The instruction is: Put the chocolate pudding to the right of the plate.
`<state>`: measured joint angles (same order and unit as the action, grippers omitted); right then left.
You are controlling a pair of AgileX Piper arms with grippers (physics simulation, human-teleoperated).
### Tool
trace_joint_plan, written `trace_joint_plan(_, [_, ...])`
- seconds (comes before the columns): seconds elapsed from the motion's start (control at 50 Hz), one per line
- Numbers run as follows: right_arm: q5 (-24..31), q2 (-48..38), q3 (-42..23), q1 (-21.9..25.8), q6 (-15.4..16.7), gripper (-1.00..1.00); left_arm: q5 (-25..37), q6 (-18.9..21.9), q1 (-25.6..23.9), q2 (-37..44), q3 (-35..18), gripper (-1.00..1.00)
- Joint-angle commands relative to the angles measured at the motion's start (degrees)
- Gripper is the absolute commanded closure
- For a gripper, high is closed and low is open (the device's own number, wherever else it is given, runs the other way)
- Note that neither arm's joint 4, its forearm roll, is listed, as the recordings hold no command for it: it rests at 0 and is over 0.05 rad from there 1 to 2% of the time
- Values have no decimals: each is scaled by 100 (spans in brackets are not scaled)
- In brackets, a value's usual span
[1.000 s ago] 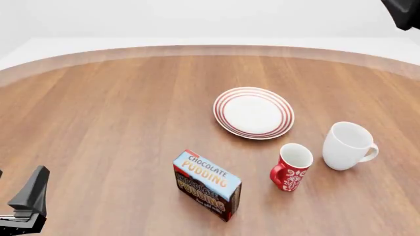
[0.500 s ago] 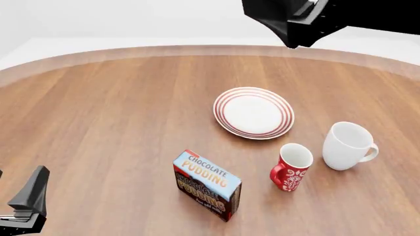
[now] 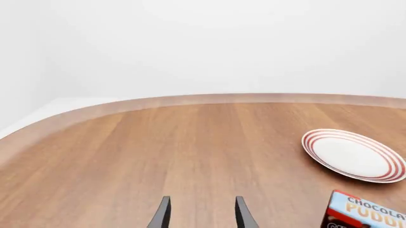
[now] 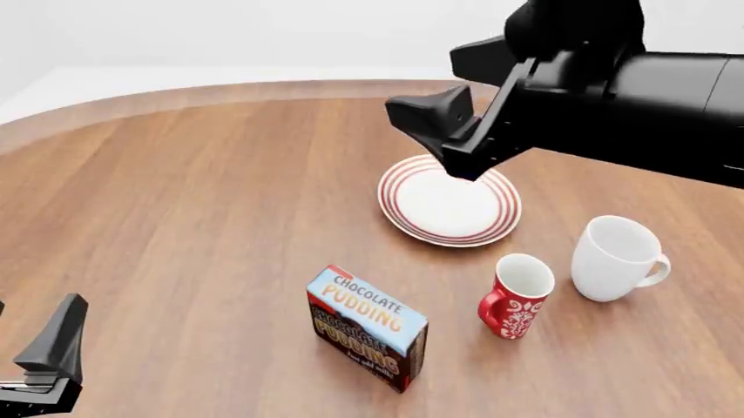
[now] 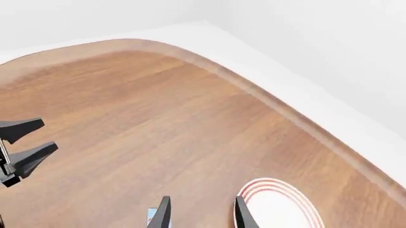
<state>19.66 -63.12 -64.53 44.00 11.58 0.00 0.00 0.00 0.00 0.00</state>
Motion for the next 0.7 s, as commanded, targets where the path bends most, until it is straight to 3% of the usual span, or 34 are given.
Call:
trace_joint_plan(0.02, [-403,33,563,7,-252,-100,0,0,0,0,0,-100])
trace_joint_plan(0.2, [-897,-30,1052,188,-633,-100,0,0,0,0,0,-100])
trace_joint_plan(0.7, [-1870,-238,1927,240,-1095,-100,0,0,0,0,0,-100])
